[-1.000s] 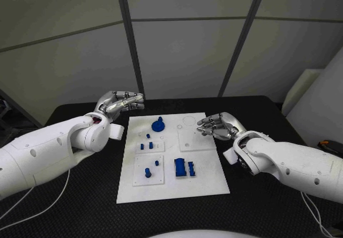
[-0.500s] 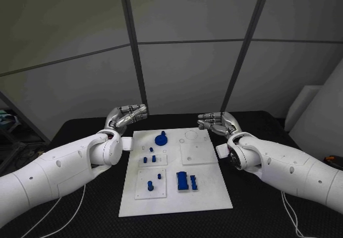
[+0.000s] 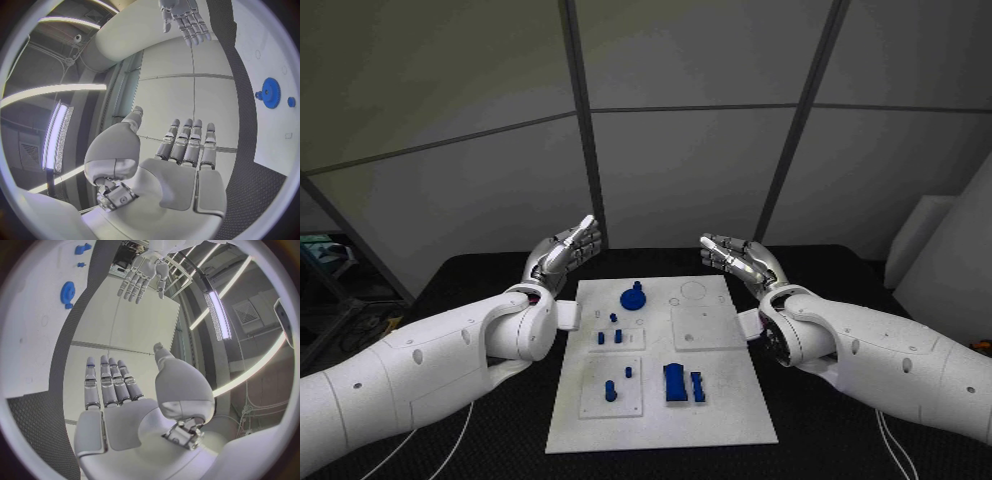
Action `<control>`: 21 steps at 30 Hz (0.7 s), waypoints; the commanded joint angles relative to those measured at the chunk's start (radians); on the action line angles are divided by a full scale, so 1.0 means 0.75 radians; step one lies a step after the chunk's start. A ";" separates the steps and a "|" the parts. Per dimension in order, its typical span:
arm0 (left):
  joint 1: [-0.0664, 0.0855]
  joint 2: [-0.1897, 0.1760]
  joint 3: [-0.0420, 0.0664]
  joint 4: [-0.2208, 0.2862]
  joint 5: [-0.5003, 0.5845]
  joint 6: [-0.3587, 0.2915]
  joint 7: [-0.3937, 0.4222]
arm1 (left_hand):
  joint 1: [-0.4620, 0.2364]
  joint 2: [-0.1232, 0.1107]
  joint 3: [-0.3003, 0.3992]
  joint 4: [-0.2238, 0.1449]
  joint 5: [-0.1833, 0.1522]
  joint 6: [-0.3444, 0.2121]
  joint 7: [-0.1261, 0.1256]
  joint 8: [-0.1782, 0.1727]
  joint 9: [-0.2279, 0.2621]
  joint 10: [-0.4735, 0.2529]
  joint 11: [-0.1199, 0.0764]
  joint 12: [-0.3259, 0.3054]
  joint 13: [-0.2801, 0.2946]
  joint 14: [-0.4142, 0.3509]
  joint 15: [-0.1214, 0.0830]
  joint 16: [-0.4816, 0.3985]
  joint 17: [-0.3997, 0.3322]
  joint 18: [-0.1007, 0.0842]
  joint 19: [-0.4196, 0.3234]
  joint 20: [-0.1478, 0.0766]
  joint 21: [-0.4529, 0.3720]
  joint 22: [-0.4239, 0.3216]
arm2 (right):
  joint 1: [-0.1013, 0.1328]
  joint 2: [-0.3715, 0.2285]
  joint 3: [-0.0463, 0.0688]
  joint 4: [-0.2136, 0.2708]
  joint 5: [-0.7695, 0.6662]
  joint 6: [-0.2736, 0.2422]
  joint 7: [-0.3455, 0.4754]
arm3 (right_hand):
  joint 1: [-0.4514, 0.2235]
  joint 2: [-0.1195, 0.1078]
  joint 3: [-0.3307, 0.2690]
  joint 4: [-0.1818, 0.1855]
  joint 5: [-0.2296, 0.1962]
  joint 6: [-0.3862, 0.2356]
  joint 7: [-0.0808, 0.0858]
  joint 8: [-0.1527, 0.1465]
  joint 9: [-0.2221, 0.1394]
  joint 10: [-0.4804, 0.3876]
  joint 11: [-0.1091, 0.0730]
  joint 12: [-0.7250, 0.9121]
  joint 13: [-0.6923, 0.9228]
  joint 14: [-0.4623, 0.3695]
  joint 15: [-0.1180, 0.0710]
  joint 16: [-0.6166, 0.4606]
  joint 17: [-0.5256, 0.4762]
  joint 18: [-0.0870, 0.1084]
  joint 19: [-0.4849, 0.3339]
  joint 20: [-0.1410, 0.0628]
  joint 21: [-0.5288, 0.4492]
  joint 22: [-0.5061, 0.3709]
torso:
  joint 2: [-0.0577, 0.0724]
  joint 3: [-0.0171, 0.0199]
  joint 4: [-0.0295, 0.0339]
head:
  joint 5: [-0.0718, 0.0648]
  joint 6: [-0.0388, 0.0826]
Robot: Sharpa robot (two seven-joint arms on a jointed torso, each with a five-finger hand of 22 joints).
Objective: Assemble the parts on the task board
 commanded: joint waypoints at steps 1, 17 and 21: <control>0.008 -0.023 -0.023 0.108 0.014 -0.234 0.024 | -0.321 0.022 -0.075 0.002 -0.016 -0.249 -0.050 -0.016 -0.009 -0.253 -0.048 -0.014 -0.009 -0.236 -0.125 -0.018 -0.009 -0.048 -0.167 -0.070 -0.013 -0.091 | 0.017 -0.043 -0.028 0.114 0.225 -0.202 0.099 | -0.378 0.007 -0.092 -0.065 -0.077 -0.248 -0.137 -0.013 -0.020 -0.278 -0.076 -0.015 -0.009 -0.285 -0.028 -0.012 -0.083 -0.054 -0.228 -0.059 -0.119 -0.062 | -0.011 -0.0005 0.0133 | 0.001 0.007; 0.017 -0.069 -0.076 0.296 0.026 -0.442 0.037 | -0.640 0.022 -0.232 0.002 -0.016 -0.495 -0.050 -0.016 -0.009 -0.504 -0.147 -0.014 -0.009 -0.470 -0.125 -0.018 -0.009 -0.162 -0.335 -0.217 -0.013 -0.182 | 0.047 -0.123 -0.088 0.313 0.415 -0.369 0.169 | -0.746 0.007 -0.092 -0.065 -0.077 -0.490 -0.137 -0.013 -0.020 -0.548 -0.076 -0.015 -0.009 -0.562 -0.028 -0.012 -0.083 -0.162 -0.449 -0.179 -0.119 -0.190 | -0.011 -0.0005 0.0133 | 0.001 0.007; 0.017 -0.069 -0.076 0.296 0.026 -0.442 0.037 | -0.691 0.022 -0.232 0.002 -0.016 -0.535 -0.050 -0.016 -0.009 -0.545 -0.147 -0.014 -0.009 -0.508 -0.125 -0.018 -0.009 -0.162 -0.360 -0.217 -0.013 -0.280 | 0.047 -0.123 -0.088 0.313 0.415 -0.369 0.169 | -0.808 0.007 -0.092 -0.065 -0.077 -0.530 -0.137 -0.013 -0.020 -0.593 -0.076 -0.015 -0.009 -0.608 -0.028 -0.012 -0.083 -0.162 -0.487 -0.179 -0.119 -0.190 | -0.011 -0.0005 0.0133 | 0.001 0.007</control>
